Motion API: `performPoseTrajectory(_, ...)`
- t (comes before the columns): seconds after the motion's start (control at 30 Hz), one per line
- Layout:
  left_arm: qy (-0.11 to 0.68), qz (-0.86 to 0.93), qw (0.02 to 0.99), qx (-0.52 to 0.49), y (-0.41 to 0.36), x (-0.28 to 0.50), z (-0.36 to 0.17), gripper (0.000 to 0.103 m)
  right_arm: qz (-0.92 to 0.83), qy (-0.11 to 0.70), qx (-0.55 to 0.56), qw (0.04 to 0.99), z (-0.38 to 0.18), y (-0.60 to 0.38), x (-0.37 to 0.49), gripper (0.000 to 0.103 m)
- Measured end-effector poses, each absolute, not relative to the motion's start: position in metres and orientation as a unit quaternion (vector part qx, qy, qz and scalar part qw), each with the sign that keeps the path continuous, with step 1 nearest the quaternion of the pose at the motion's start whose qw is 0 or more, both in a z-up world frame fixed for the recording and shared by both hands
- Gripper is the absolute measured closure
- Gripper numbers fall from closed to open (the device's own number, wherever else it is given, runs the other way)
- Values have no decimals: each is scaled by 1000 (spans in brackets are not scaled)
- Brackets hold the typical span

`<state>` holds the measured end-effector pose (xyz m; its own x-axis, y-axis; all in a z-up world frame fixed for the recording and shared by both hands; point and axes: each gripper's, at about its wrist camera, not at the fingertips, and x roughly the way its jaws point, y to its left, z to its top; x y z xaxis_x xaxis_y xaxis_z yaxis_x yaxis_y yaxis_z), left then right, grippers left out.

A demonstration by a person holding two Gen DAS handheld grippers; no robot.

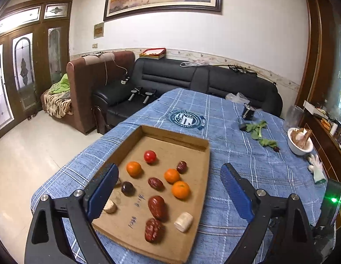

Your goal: Organize fruits

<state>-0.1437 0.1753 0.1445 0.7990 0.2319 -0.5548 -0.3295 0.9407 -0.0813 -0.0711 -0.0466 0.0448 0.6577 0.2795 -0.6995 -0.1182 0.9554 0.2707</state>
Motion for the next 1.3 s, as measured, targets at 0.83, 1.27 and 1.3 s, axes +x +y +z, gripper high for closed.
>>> performPoseTrajectory(0.83, 303, 178, 930, -110, 190, -142, 127, 9, 71, 361, 99, 925, 36, -58, -95, 62)
performPoseTrajectory(1.27, 256, 249, 931, -70, 189, -159, 139, 6, 123, 351, 46, 927, 83, -27, -97, 60)
performPoseTrajectory(1.3, 252, 249, 933, -68, 189, -161, 141, 3, 133, 349, 39, 927, 86, -19, -97, 59)
